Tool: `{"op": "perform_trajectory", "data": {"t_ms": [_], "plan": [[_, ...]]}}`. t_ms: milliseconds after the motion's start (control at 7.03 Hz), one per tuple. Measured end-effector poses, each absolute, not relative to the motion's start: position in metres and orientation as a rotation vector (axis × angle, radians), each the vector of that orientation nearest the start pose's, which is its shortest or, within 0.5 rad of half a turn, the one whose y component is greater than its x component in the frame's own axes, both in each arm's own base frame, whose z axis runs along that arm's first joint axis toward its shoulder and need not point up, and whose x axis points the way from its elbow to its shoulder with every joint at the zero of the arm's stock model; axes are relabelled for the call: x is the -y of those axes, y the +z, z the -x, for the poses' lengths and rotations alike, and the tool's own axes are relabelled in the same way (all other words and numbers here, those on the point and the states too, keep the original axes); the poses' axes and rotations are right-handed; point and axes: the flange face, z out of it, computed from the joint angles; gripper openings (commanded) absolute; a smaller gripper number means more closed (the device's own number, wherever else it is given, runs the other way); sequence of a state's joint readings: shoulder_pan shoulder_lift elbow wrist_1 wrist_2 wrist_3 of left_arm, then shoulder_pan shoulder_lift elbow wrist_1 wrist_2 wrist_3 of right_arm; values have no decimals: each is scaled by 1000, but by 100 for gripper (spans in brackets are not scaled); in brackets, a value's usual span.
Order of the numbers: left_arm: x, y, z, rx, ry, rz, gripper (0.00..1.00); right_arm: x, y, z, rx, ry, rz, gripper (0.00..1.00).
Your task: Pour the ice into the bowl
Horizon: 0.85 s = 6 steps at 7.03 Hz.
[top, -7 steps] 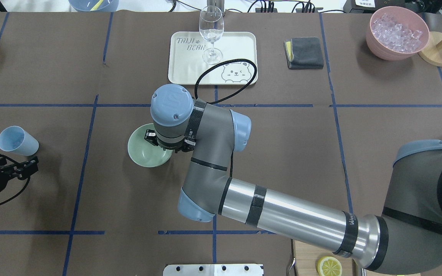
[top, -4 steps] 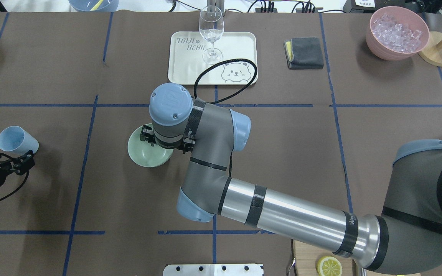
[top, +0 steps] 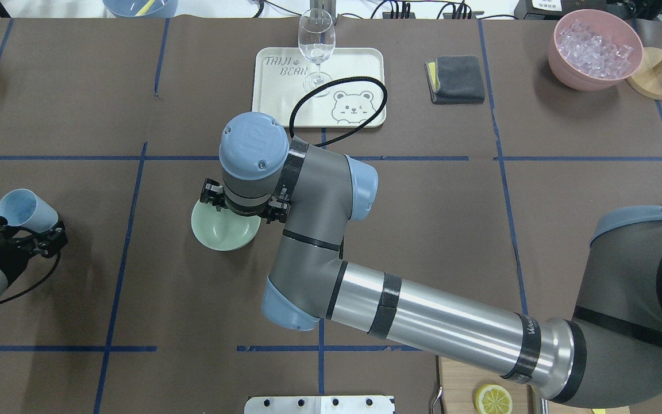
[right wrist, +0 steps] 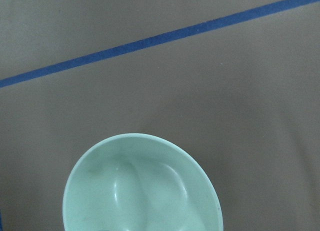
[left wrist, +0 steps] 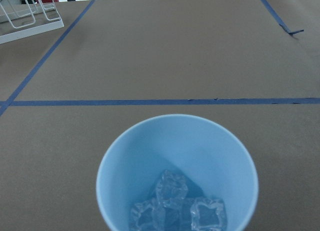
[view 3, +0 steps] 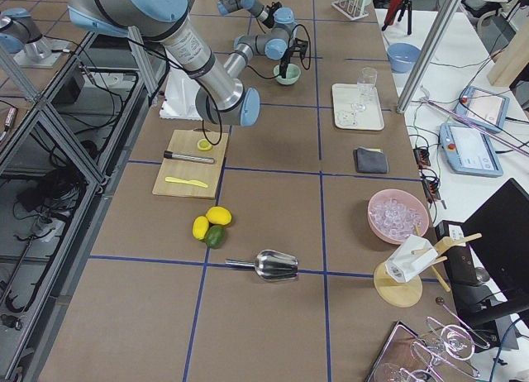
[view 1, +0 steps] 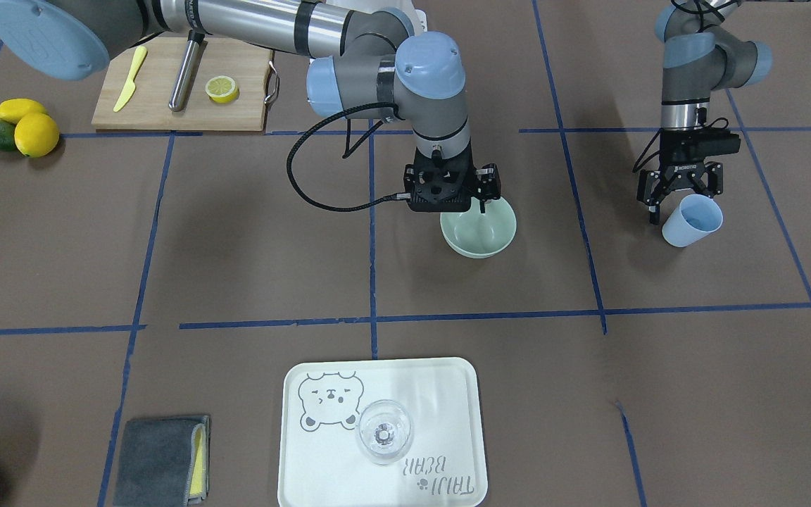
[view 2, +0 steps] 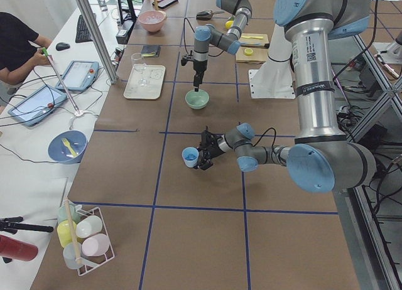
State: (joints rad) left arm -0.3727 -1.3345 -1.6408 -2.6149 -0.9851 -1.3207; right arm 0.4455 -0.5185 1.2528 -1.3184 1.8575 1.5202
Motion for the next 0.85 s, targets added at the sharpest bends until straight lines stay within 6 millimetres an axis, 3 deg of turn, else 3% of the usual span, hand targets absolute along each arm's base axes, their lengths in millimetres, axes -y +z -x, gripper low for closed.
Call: {"op": "perform_trajectory", "data": {"t_ms": [854], "plan": [[332,622,-319,-623,-381,-809,91,447,74,660,1029,229,4,100]]}}
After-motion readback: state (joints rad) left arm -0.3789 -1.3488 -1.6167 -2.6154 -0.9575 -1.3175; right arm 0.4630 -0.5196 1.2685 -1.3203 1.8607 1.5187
